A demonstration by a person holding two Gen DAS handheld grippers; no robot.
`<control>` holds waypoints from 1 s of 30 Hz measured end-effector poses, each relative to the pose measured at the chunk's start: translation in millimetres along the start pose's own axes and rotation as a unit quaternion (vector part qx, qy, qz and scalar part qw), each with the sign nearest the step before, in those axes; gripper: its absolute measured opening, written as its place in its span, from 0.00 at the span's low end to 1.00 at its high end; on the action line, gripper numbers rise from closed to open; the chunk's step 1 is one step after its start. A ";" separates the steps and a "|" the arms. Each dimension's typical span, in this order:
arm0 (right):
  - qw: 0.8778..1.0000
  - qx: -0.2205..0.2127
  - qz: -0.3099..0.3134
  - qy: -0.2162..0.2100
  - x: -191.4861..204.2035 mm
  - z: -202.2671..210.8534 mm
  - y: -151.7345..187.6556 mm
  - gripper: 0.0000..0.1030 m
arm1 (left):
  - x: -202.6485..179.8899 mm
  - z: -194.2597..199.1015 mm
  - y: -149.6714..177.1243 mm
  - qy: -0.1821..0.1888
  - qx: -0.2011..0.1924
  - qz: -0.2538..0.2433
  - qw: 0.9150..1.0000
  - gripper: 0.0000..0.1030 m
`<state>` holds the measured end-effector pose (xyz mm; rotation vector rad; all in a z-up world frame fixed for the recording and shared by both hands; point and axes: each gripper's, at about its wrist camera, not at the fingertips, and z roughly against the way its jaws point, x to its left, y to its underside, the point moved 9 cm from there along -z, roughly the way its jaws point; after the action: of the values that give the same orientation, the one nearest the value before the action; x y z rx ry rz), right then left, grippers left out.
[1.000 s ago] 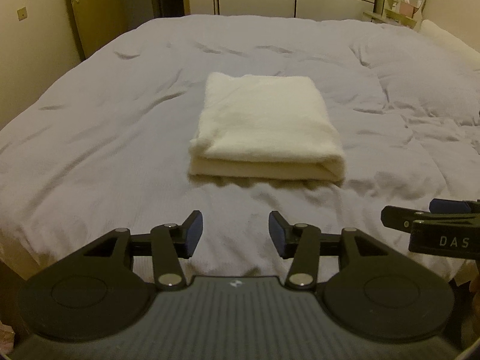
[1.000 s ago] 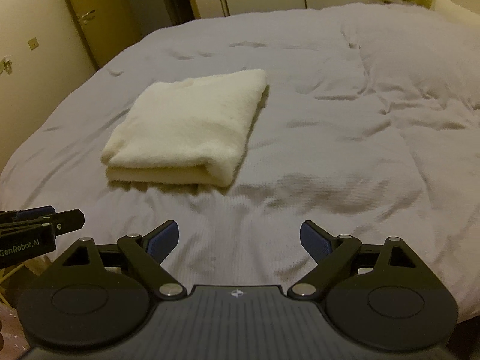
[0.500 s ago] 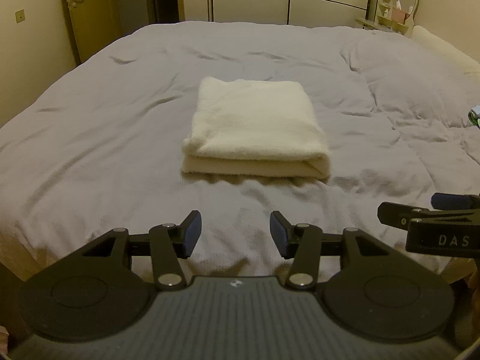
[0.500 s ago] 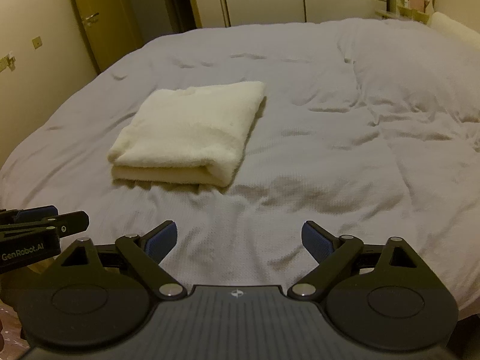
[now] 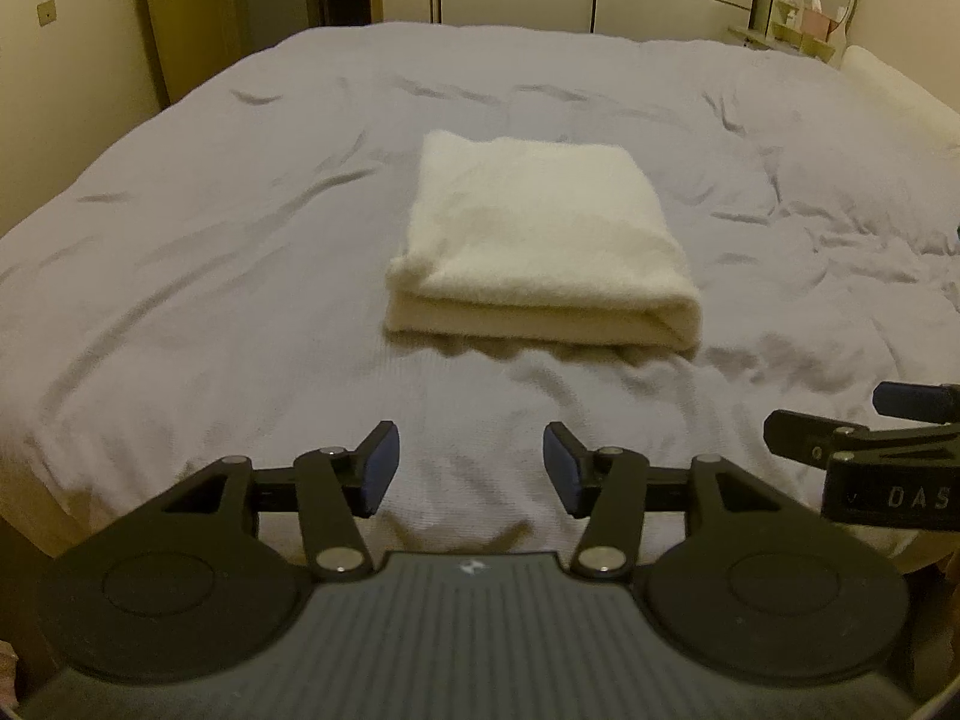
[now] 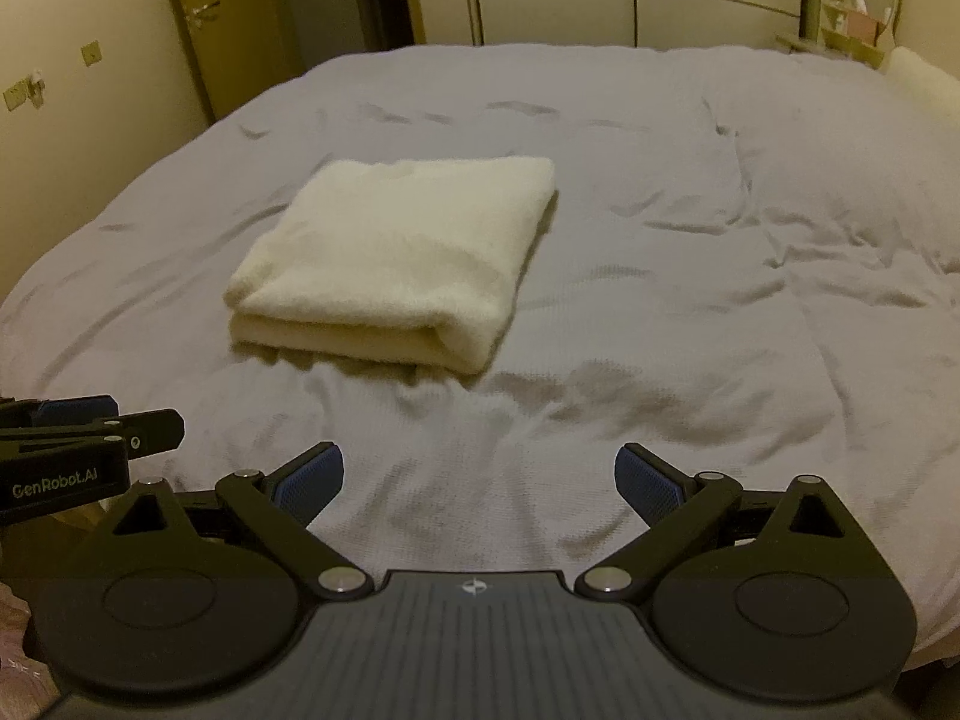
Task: Fold clothes
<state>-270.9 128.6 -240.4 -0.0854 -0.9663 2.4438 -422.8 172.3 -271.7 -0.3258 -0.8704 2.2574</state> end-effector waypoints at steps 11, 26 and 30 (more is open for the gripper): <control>0.999 0.045 -0.030 -0.005 -23.3 -53.4 6.4 0.96 | 23.4 -62.9 9.5 0.001 0.060 0.015 0.998 0.49; 0.990 0.040 -0.113 -0.079 -50.3 -93.5 -23.6 0.97 | 74.0 -103.7 -40.4 0.038 0.038 0.060 0.997 0.67; 0.977 0.015 -0.171 -0.128 -62.2 -96.3 -40.0 0.97 | 88.2 -110.3 -62.5 0.133 0.026 0.128 0.982 0.72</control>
<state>-176.7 183.6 -293.7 0.3841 -0.9590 2.1804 -406.1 320.8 -311.0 -0.7343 -0.6591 2.3915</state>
